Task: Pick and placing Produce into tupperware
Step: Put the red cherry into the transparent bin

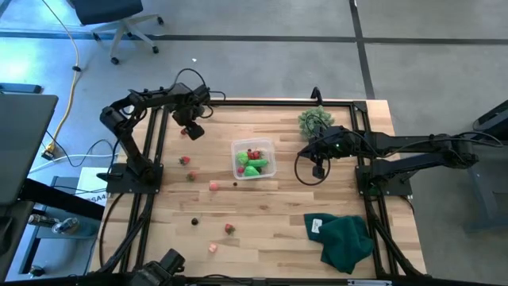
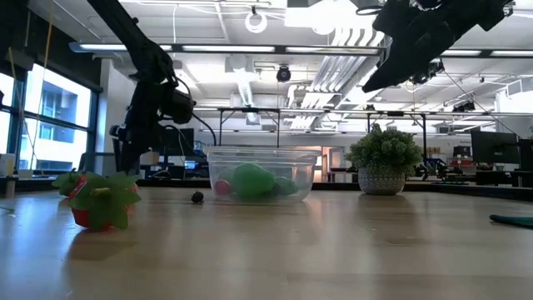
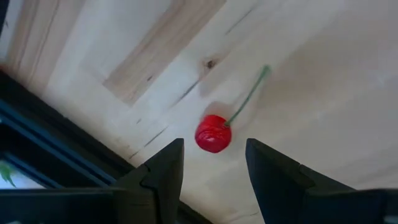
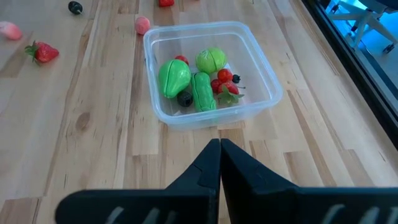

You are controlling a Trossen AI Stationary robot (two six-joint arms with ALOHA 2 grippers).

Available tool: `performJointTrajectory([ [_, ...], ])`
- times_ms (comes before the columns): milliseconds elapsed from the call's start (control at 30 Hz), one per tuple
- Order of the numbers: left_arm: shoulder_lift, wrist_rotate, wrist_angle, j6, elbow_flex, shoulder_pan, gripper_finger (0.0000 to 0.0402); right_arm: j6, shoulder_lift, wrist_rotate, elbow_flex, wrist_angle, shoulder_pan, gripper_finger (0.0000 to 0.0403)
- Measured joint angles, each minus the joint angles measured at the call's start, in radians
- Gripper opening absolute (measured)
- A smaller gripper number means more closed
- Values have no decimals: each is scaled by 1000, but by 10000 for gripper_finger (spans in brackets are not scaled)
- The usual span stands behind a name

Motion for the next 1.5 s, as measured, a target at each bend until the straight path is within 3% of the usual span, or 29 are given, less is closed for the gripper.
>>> performJointTrajectory([
  [633,0,-95,-38,-345,0,-60,161,0,0,0,0,0,0,2],
  [833,0,-96,-8,-368,1,-58,161,0,0,0,0,0,0,2],
  [1100,0,78,54,-378,0,-58,161,0,0,0,0,0,0,2],
  [1500,-1,128,146,-377,0,-99,161,0,0,0,0,0,0,2],
])
